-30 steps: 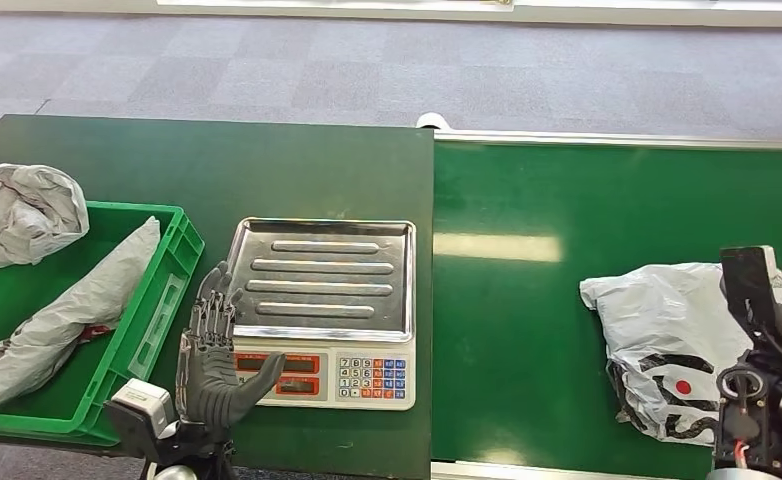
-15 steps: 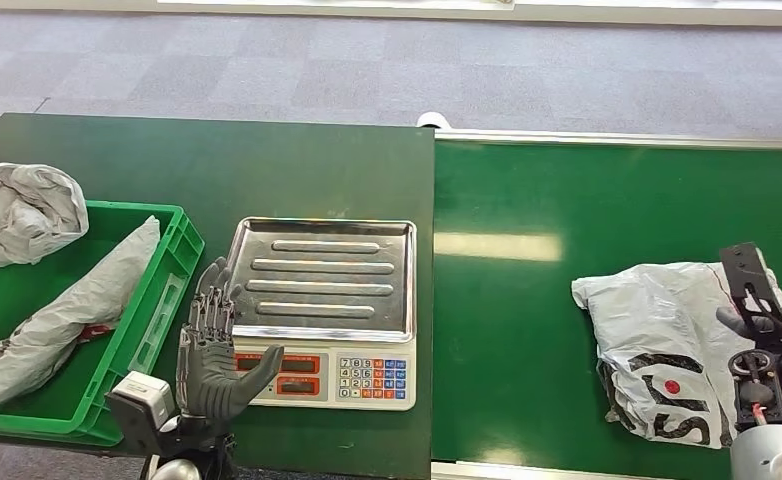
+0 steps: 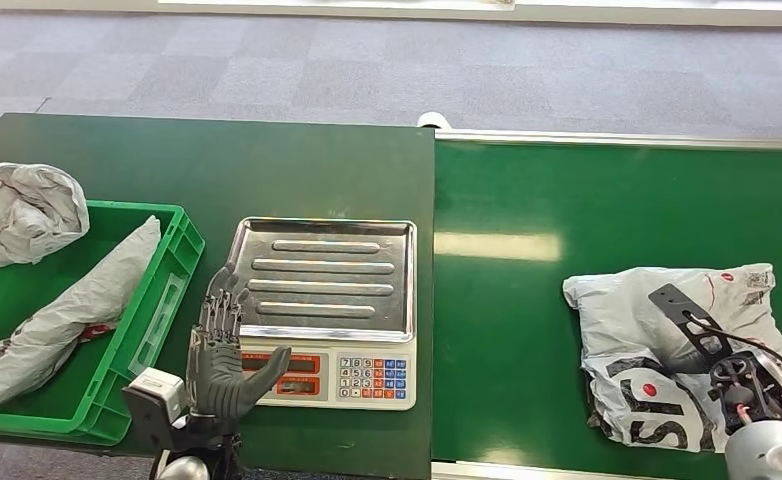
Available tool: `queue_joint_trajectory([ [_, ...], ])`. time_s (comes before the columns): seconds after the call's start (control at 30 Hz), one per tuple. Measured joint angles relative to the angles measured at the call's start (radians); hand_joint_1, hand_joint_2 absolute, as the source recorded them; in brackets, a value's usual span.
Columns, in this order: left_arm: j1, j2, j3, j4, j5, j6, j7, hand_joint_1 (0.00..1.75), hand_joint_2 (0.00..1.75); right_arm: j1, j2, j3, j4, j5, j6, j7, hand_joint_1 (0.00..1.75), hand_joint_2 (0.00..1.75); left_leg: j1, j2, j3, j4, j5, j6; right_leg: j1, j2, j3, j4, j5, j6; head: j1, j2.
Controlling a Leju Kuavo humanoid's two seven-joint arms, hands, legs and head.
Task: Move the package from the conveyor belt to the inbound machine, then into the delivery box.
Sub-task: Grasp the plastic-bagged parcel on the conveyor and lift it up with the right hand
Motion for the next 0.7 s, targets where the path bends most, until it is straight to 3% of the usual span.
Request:
queue_joint_trajectory([
  [0.27, 0.022, 0.0, 0.002, -0.012, 0.0, 0.02, 0.013, 0.0, 1.75, -0.01, 0.02, 0.0, 0.0, -0.029, -0.198, -0.089, 1.75, 1.75, 0.0, 0.0, 0.0, 0.0, 0.0, 0.0, 0.0, 0.0, 0.0, 0.0, 0.0, 0.0, 0.0, 0.0],
  [0.47, 0.04, 0.0, 0.004, -0.03, 0.0, 0.044, 0.013, 0.0, 1.75, -0.033, 0.075, -0.006, -0.057, -0.094, -0.355, -0.295, 1.75, 1.75, 0.0, 0.0, -0.001, 0.0, 0.001, 0.0, 0.0, 0.0, -0.001, 0.001, 0.0, 0.0, 0.0, 0.0],
  [0.7, 0.047, 0.0, 0.004, -0.036, 0.0, 0.063, 0.013, 0.0, 1.75, -0.044, 0.146, 0.0, -0.167, -0.206, -0.382, -0.43, 1.75, 1.75, 0.0, -0.002, -0.003, 0.0, 0.002, 0.0, 0.0, -0.004, -0.001, 0.001, 0.0, 0.0, 0.0, 0.0],
])
